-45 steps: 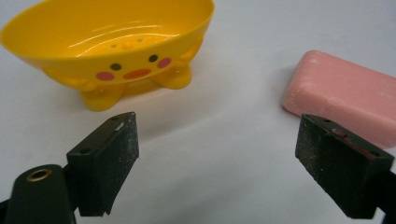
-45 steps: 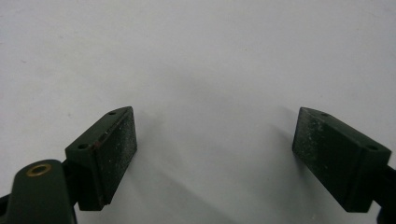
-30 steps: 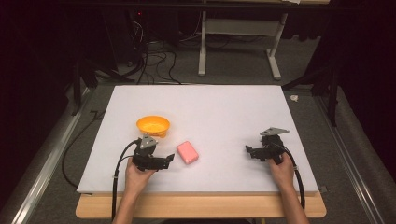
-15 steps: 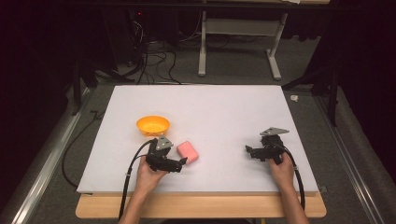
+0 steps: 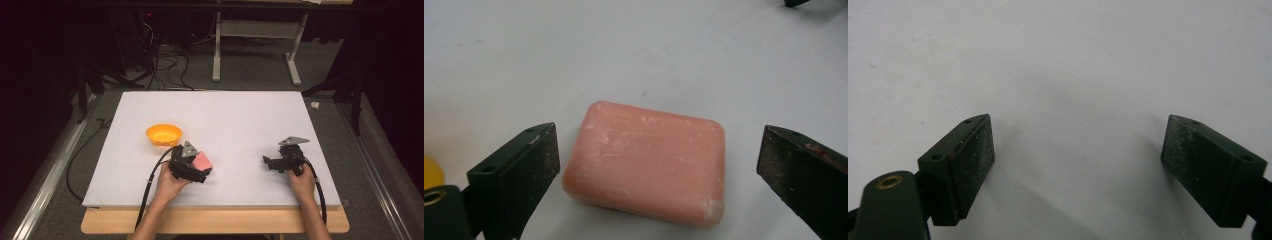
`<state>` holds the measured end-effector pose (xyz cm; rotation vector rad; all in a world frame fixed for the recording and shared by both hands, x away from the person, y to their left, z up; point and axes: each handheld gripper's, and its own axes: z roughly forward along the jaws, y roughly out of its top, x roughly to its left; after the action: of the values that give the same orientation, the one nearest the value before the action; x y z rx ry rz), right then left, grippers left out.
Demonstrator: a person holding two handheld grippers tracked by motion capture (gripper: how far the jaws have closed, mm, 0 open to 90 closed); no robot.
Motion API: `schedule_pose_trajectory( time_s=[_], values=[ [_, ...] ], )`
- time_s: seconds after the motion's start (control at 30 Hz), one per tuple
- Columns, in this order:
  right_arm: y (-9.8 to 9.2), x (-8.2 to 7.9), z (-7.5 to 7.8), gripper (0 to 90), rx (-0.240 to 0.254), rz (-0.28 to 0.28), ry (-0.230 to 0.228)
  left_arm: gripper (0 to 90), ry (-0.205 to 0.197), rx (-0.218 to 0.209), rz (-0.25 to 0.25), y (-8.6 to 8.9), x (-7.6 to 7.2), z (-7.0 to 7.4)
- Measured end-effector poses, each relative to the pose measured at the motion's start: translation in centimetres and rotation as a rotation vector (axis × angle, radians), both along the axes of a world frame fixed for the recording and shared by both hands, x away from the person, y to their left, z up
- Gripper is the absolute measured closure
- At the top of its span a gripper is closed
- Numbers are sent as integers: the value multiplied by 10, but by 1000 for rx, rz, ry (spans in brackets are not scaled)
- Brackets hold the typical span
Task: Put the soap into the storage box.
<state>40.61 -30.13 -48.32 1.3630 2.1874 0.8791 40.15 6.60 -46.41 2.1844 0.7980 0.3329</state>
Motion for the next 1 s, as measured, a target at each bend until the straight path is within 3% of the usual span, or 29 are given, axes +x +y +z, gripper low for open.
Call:
schedule_pose_trajectory(
  time_s=[0.37, 0.5, 0.6, 1.0],
  values=[
    [0, 0, 0, 145, 2, -2, 0, 44, 19, 31, -3, -6, 8, -13],
    [0, 0, 0, 144, 2, -1, 0, 74, 16, 72, 0, -9, 9, -18],
    [0, 0, 0, 144, 1, 0, 0, 88, 34, 59, 0, -9, 11, -20],
    [0, 0, 0, 145, -1, 2, -2, 136, 11, 40, 17, -7, 7, -21]
  ],
)
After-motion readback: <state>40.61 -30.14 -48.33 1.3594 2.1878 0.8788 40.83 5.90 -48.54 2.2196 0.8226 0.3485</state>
